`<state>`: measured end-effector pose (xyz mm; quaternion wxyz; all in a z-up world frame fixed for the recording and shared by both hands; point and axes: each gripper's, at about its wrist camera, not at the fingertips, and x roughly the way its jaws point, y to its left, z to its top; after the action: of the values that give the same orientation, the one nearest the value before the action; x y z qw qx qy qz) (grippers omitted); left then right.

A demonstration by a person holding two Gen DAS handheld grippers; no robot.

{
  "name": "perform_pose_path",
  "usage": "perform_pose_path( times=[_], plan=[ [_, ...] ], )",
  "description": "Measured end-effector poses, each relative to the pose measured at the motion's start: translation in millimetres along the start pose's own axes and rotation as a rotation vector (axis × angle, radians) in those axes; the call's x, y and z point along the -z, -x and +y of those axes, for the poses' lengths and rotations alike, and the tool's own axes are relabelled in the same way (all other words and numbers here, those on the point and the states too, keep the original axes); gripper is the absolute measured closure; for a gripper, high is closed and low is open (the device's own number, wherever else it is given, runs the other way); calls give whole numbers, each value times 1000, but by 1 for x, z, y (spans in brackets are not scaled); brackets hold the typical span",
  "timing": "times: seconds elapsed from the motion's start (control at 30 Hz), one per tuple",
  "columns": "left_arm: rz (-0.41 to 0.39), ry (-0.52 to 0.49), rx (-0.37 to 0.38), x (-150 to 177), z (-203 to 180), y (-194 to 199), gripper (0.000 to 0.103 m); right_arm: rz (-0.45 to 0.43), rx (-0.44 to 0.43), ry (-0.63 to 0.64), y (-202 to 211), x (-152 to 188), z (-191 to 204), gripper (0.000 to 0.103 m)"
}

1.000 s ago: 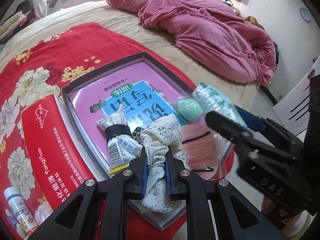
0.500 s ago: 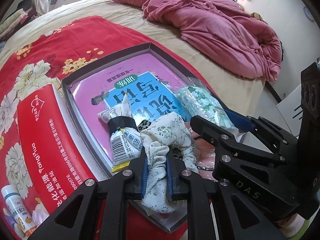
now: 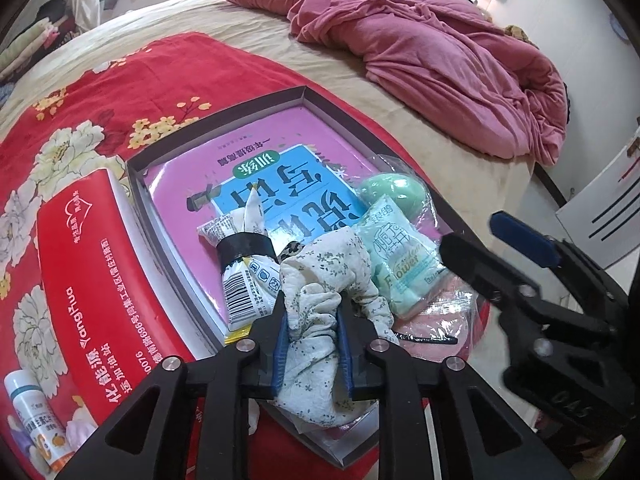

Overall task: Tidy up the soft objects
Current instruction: 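Lower the tissue pack into the tray and open right tool while left tool lowers the scrunchie, then open left tool to release the scrunchie and withdraw both tools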

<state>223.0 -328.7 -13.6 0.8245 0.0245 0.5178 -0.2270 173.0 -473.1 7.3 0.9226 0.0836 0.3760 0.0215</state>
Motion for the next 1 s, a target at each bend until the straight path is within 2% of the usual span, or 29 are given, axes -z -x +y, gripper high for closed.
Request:
perform_pose_path(
  times=[0.1, 0.17, 0.23, 0.5, 0.7, 0.83, 1.0],
  plan=[
    [-5, -1, -3, 0, 0, 2, 75, -12, 2, -18, 10, 0, -5, 37],
    [-12, -3, -7, 0, -1, 5, 66, -17, 13, -21, 14, 0, -6, 37],
    [-19, -2, -13, 0, 0, 8, 61, -28, 15, -31, 18, -1, -8, 37],
    [-41, -4, -17, 0, 0, 19, 59, -44, 21, -48, 29, -3, -10, 37],
    [-60, -8, -13, 0, -2, 28, 53, -49, 37, -59, 34, -2, -11, 37],
    [-71, -8, -15, 0, -3, 34, 44, -54, 43, -60, 38, -3, -11, 37],
    [-77, -9, -15, 0, -3, 38, 44, -60, 47, -58, 41, -4, -9, 35]
  ],
)
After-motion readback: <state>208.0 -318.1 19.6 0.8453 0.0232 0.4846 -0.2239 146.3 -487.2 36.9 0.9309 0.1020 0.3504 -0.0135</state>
